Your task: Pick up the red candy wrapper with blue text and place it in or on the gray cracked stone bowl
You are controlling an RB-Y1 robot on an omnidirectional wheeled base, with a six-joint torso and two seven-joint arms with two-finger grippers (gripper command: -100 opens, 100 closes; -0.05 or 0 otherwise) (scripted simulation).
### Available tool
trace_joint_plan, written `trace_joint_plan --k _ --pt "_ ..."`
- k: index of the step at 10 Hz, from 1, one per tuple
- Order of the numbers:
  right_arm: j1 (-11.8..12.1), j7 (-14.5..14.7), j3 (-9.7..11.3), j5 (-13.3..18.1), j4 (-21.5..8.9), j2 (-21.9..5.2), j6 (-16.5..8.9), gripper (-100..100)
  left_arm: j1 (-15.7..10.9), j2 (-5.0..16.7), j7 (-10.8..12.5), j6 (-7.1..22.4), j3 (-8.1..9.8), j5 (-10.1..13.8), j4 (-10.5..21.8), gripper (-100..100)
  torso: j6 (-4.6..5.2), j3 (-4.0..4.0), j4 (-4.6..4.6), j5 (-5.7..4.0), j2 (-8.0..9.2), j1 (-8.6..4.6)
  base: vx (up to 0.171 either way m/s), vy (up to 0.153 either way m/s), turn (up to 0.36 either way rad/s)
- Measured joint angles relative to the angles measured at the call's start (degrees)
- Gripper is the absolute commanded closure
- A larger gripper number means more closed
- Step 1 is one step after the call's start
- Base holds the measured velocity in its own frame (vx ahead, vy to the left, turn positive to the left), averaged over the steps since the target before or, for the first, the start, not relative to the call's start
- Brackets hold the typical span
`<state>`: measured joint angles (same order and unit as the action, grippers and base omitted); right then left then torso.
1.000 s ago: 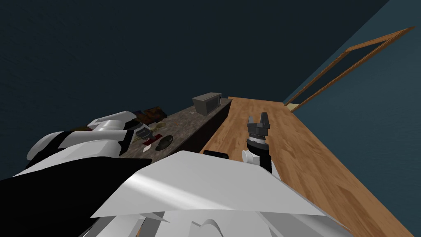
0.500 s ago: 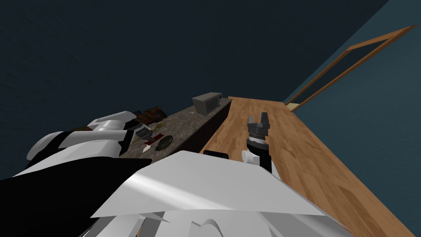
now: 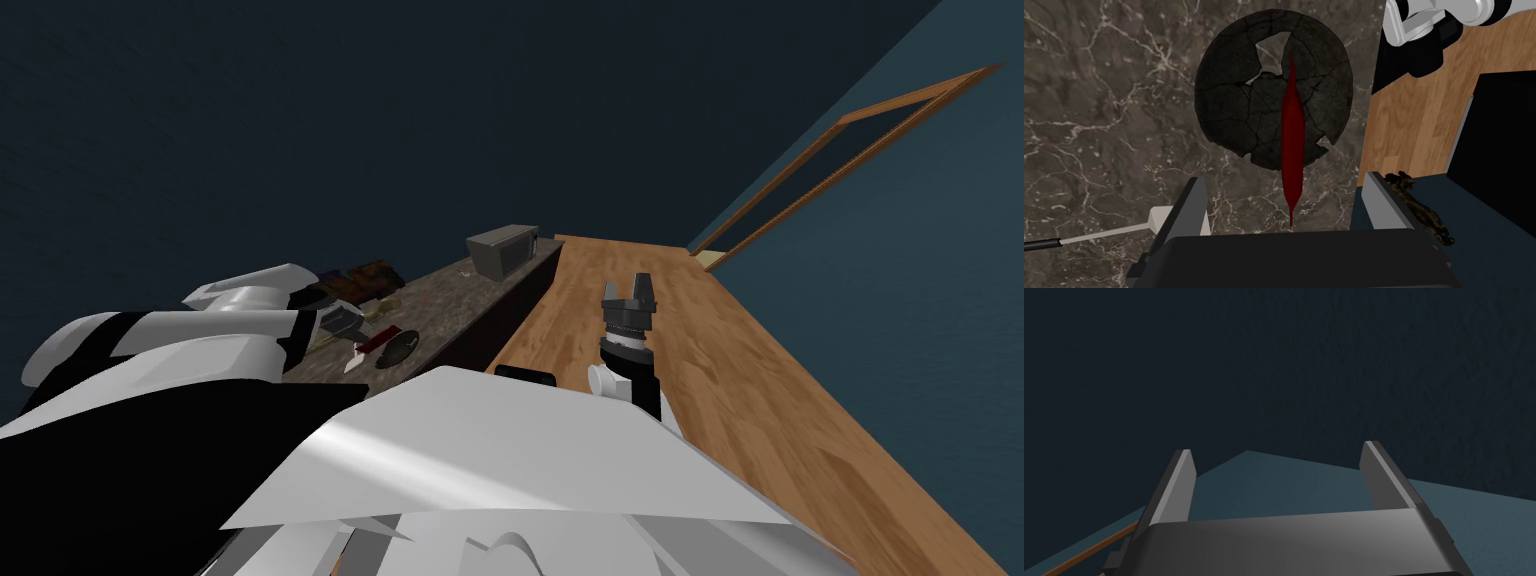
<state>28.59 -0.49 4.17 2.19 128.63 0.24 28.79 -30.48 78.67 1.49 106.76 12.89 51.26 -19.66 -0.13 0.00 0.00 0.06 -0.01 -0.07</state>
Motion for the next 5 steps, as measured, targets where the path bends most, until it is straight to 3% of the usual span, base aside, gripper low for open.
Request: trace_joint_plan --k 3,5 --pt "0.0 0.0 0.0 0.0 0.0 0.0 0.0 0 3.3 0.0 1.7 1.3 1.62 1.3 -4.0 -100 0.00 0.02 0.01 0.01 0.04 0.02 0.002 -0.001 -0.008" --pt "0.0 0.0 0.0 0.0 0.0 0.0 0.0 0 2.8 1.7 1.7 3.0 1.37 1.7 -4.6 -100 0.01 0.00 0.00 -0.01 0.00 -0.01 0.010 -0.003 -0.010"
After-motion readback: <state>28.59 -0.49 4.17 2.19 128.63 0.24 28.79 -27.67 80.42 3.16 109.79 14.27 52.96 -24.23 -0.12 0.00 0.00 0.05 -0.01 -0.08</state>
